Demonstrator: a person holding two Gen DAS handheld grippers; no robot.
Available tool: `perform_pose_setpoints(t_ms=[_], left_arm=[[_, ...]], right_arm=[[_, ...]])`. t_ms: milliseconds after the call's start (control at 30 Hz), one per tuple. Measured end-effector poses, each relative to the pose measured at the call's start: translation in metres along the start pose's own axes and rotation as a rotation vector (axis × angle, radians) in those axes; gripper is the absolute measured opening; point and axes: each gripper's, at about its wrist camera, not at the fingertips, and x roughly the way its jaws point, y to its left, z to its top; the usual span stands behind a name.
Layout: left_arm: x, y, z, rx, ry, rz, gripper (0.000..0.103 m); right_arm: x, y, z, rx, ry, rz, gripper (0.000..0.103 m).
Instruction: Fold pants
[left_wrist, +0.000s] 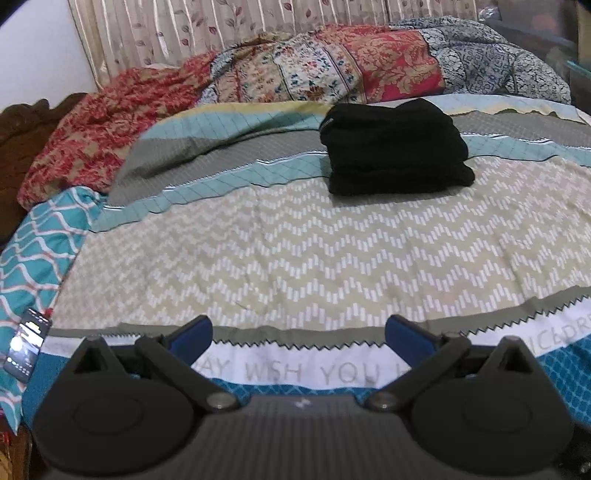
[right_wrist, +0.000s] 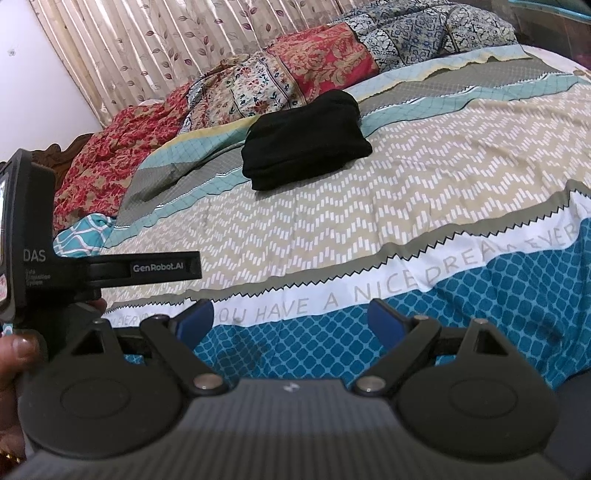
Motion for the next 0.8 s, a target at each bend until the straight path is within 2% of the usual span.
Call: perform_pose_setpoints(t_ms=[233, 500, 800], left_arm=[[0.003, 0.003, 0.0, -0.001, 0.002, 0.012, 0.103], [0.005, 0.002, -0.004, 0.008, 0.025, -0.037, 0.103], [0.014, 0.0, -0.008, 0.0, 0.112, -0.044, 0.103]], right_arm=[[0.0, -0.001, 0.0, 0.009, 0.003, 0.006, 0.092], [0.0, -0.001, -0.002, 0.006, 0.006, 0.014, 0.092], [0.001, -0.002, -0.002, 0.009, 0.016, 0.014, 0.092]])
